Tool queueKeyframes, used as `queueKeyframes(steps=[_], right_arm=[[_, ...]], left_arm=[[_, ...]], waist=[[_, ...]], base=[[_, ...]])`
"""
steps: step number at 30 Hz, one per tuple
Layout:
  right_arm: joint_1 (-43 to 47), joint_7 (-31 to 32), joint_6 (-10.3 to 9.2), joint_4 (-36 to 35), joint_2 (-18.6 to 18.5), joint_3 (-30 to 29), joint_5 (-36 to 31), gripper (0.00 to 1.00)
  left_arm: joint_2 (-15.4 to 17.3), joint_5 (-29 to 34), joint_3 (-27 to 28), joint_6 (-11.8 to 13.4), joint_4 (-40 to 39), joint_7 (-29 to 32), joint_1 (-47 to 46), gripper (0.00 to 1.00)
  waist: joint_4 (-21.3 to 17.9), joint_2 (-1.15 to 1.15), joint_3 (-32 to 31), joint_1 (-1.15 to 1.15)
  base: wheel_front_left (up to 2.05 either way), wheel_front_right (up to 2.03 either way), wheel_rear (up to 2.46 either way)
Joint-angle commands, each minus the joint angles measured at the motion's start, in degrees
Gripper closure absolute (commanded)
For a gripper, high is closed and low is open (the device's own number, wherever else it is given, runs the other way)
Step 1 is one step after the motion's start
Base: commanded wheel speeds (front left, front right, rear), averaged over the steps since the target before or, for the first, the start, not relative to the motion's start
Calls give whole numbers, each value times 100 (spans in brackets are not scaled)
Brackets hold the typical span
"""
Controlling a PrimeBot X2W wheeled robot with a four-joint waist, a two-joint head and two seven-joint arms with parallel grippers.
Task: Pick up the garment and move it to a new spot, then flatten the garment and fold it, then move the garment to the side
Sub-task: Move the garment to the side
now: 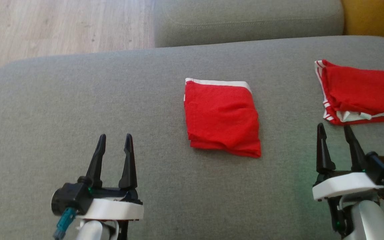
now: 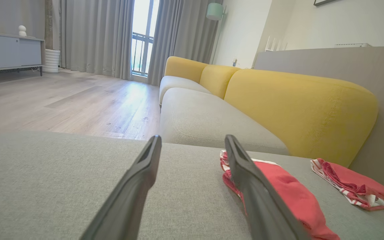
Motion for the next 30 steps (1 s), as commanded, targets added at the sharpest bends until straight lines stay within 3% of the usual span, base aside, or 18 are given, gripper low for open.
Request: queueKeyframes(steps=[1,12,19,25,30], right_arm=[[-257,0,39,-237,-19,104,-40,0],[-950,629,39,-21,-19,-44,-175,0],[-1521,1326,39,704,-18,-70,208,0],[-1798,1836,39,1438,-18,297,877,0],[-1932,2011,39,2021,-18,563,988,0]], left_arm=[[16,2,150,-16,-189,-29,-295,0],[16,-43,-55,-37,-123,-29,-547,0],[16,-199,-237,0,-167,-29,-738,0],[16,-268,-363,41,-85,-29,-787,0],[16,-258,-414,52,-31,-29,-814,0]], waist=[[59,0,80,0],[533,0,575,0],[880,0,852,0],[1090,0,940,0],[1170,0,965,0]], base=[[0,0,0],[0,0,0],[0,0,0],[0,0,0],[0,0,0]])
